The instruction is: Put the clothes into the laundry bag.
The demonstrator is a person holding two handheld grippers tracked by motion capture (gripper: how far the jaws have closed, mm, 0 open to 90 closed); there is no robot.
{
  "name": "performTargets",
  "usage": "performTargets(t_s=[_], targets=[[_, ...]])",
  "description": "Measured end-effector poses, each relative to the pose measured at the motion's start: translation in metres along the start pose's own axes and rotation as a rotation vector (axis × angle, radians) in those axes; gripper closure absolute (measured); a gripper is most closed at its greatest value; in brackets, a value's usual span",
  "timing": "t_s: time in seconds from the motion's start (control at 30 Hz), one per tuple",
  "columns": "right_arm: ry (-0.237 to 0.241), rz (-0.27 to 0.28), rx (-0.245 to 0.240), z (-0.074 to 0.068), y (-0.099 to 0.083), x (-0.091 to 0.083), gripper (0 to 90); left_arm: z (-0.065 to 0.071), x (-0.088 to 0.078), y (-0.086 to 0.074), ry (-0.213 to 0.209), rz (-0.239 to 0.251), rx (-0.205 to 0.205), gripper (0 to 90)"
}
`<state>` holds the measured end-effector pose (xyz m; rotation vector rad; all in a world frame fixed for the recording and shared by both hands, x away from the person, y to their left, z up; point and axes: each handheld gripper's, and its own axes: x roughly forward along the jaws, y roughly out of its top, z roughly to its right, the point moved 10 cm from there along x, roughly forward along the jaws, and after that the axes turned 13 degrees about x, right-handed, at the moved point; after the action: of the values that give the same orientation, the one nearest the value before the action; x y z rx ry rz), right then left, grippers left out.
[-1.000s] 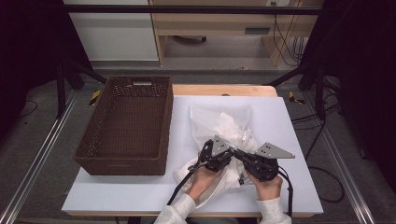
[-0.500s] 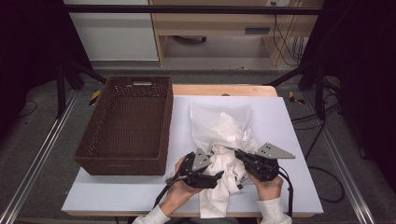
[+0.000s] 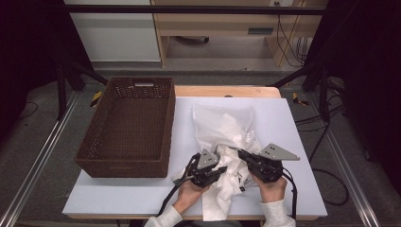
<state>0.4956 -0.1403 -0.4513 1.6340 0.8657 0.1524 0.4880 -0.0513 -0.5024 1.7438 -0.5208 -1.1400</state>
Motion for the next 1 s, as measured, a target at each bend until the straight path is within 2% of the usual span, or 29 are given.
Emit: performTargets(t_s=[0.07,0.17,0.27,0.3,0.37,0.4,0.5,0.57,0.63,0.77,0.83,0.9,1.0], targets=[[0.009,0.011,0.005,-0.001,0.003,-0.002,88.9,0.004,0.001,0.012,-0.006,0.016,0.029,77.4],[0.024,0.025,-0.001,-0.003,0.006,-0.005,89.0,0.009,0.012,0.024,0.009,-0.012,0.09,77.4],[0.027,0.034,-0.002,-0.004,0.008,-0.009,89.1,0.003,0.027,0.027,0.043,-0.034,0.107,77.3],[0.031,0.036,-0.001,-0.004,0.009,-0.01,89.0,-0.002,0.034,0.025,0.058,-0.043,0.102,77.3],[0.039,0.038,0.007,-0.003,0.009,-0.01,89.1,-0.011,0.047,0.02,0.068,-0.061,0.06,76.9],[0.045,0.034,0.013,-0.003,0.008,-0.011,89.1,-0.016,0.051,0.018,0.084,-0.059,0.053,76.6],[0.039,0.024,0.014,-0.001,0.006,-0.009,89.1,-0.026,0.056,0.015,0.115,-0.047,0.024,74.6],[0.009,0.009,0.015,0.004,0.003,-0.007,89.1,-0.027,0.052,0.016,0.131,-0.046,0.016,68.7],[-0.019,0.002,0.013,0.01,0.0,-0.007,89.1,-0.027,0.043,0.016,0.142,-0.051,0.01,53.3],[-0.024,0.002,0.022,0.015,-0.001,-0.007,89.0,-0.016,0.014,0.011,0.08,-0.074,0.033,30.7],[-0.023,0.003,0.026,0.015,-0.001,-0.007,89.0,-0.012,-0.003,0.005,0.074,-0.075,0.059,26.2],[-0.024,0.002,0.022,0.014,-0.002,-0.007,89.0,-0.009,-0.016,-0.007,0.059,-0.106,0.027,22.5],[-0.025,-0.004,0.016,0.013,-0.004,-0.004,89.0,-0.004,-0.019,-0.028,0.042,-0.126,0.027,21.8]])
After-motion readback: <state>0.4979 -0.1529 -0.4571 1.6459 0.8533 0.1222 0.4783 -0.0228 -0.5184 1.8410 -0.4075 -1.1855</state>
